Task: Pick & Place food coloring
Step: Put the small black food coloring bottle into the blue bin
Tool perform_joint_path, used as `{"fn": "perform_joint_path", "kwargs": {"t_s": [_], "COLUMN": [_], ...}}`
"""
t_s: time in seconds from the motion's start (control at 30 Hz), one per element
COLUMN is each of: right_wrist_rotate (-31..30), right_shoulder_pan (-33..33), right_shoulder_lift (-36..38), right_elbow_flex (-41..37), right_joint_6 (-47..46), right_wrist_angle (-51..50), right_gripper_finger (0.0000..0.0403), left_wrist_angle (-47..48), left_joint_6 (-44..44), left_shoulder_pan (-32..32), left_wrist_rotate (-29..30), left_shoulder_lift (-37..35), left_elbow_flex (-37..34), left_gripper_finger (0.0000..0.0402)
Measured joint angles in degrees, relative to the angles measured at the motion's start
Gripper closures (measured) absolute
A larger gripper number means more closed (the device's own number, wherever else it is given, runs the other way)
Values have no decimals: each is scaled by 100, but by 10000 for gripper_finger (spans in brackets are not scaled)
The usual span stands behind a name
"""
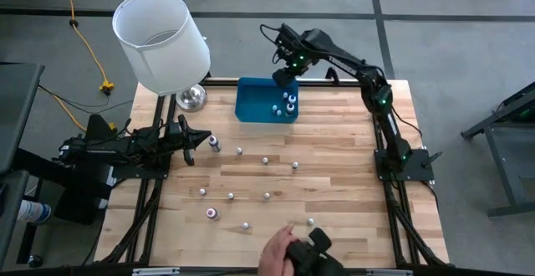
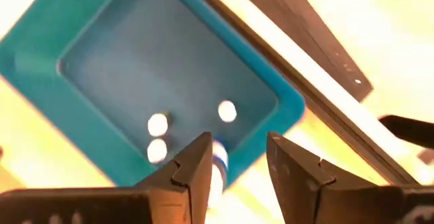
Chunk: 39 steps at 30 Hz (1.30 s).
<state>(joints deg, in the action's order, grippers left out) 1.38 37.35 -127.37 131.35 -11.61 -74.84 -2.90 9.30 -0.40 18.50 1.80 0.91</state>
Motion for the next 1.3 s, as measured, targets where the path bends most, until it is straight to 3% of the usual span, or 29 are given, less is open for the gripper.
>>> {"fn": "perform_joint_path", "kwargs": {"t_s": [0.33,0.5,0.63,1.0,1.3], "right_wrist_rotate": [-237,-22,121,117,879], "right_shoulder_pan": [-502,-883,-1159,-2085,-2978], "right_shoulder_lift": [751,1393,2122,4616,5847], "right_elbow_flex": [-8,-472,-1458,-5246,-7398], "right_joint_6": [529,727,771,244,-943], "right_wrist_angle": [-1479,-1427,-1465,-963,65], "right_gripper_finger": [274,273,274,273,273], "left_wrist_angle": [0,0,0,0,0], "left_joint_6": [0,0,0,0,0], "left_shoulder_pan": [0,1,0,0,1], "left_wrist_rotate": [0,0,0,0,0], "left_shoulder_lift": [0,-1,0,1,0], "left_elbow_flex": [-2,-1,-1,-2,-1], "left_gripper_finger": [401,401,401,401,401]}}
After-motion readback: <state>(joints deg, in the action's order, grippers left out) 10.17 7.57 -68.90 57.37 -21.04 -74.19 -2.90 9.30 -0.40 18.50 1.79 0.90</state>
